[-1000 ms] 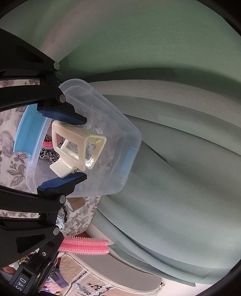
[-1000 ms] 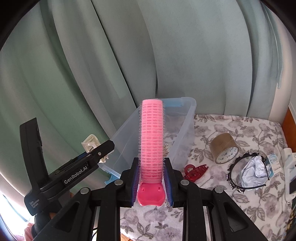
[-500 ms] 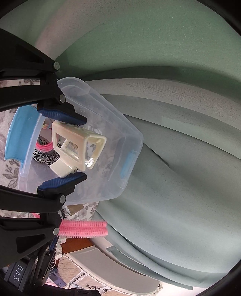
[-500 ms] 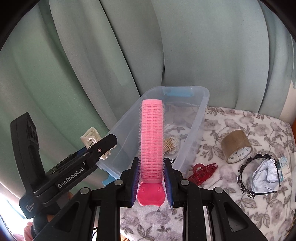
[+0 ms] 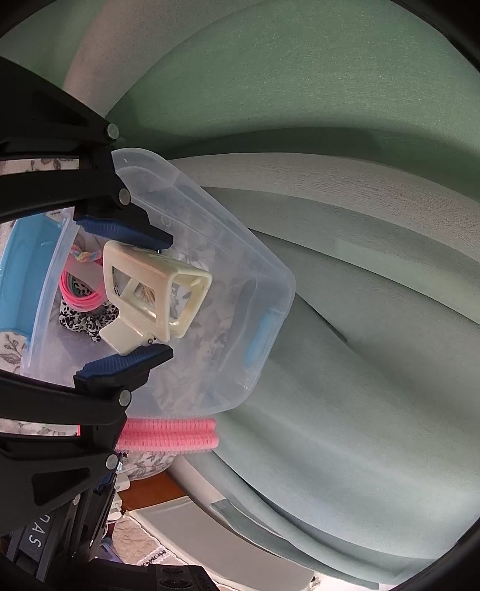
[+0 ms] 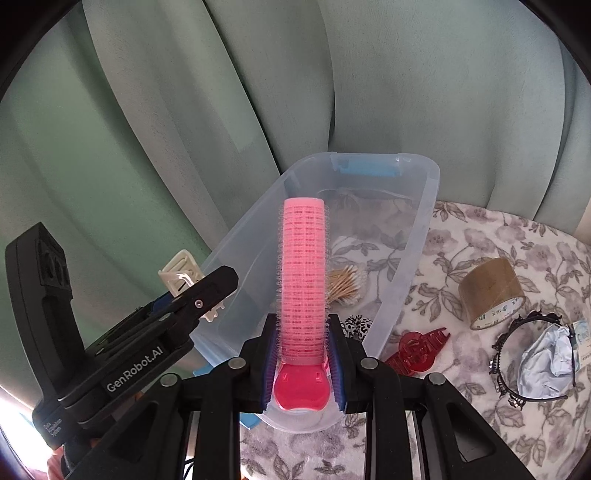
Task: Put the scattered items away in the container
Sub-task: 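Carry the pink curler and white clip over the clear box with both tools, then open both tools to drop the curler and white clip into the box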
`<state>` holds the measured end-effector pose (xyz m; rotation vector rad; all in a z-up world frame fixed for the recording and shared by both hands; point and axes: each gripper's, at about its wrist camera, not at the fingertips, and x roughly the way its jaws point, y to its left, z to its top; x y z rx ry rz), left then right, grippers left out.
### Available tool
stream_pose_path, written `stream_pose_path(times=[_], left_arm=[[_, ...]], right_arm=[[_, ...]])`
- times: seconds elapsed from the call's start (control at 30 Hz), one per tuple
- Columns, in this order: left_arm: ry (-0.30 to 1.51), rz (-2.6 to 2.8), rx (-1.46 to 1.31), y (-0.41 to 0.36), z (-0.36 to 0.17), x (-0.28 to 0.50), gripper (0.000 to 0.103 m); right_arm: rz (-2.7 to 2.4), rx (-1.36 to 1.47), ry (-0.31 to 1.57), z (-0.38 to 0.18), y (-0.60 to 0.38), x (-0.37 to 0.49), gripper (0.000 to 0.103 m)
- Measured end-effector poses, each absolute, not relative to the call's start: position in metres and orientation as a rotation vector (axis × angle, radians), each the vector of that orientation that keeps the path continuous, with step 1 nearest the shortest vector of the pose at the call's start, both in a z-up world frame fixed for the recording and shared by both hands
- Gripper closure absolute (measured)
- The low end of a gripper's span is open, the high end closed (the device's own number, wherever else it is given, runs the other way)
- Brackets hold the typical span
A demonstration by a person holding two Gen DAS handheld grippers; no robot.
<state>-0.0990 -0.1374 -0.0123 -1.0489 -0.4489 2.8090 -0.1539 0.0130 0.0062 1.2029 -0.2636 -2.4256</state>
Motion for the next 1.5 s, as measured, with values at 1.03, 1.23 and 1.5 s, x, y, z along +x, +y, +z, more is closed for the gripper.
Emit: stream_pose_path(times=[1.03, 1.23, 1.5], left_arm=[[-0.433, 2.804, -1.101, -0.13, -0.014, -0.099, 0.04], [-0.392, 2.812, -1.058, -0.119, 0.004, -0.086, 0.037], [-0.314, 2.818, -0.992, -0.097, 0.029, -0.066, 0.035]], right_arm=[[-2.428, 1.27, -0.263, -0.007, 0.018, -0.159, 0.065], [-2.456, 1.24, -0.287, 0.002, 0.027, -0.146, 0.061], [-2.502, 1.169, -0.343, 0.021, 0.049, -0.122, 0.048]])
